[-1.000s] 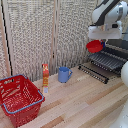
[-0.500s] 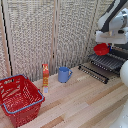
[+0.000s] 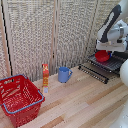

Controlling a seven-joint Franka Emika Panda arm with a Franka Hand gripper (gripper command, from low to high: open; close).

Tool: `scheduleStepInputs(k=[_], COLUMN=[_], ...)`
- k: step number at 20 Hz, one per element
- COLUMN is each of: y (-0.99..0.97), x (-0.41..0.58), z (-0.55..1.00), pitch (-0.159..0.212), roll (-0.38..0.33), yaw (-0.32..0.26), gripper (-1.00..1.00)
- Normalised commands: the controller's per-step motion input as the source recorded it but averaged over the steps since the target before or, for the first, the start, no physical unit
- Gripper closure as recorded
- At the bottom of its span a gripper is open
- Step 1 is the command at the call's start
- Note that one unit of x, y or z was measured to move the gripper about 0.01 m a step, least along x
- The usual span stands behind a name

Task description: Extend the gripper towards the oven tray handle. Grasp the handle and carefully pull the tray out of the oven. Move the gripper above the red bowl. Grab the red bowl gently. Lift the bowl and place it onto the oven tray.

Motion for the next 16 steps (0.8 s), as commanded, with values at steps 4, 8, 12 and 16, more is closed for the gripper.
scheduleStepInputs(k=[4,8,12,16], y=[0.01,0.08,0.07,0.06], x=[0.028,0.045,0.024,0.026], z=[0.11,0.50,0.92,0.91], pitch=[0.016,0.060,0.054,0.024], roll=[-0.003,-0.059,-0.069,-0.046], yaw=[-0.042,-0.082,-0.095,-0.116], gripper=[-1.00,-1.00,-1.00,-1.00])
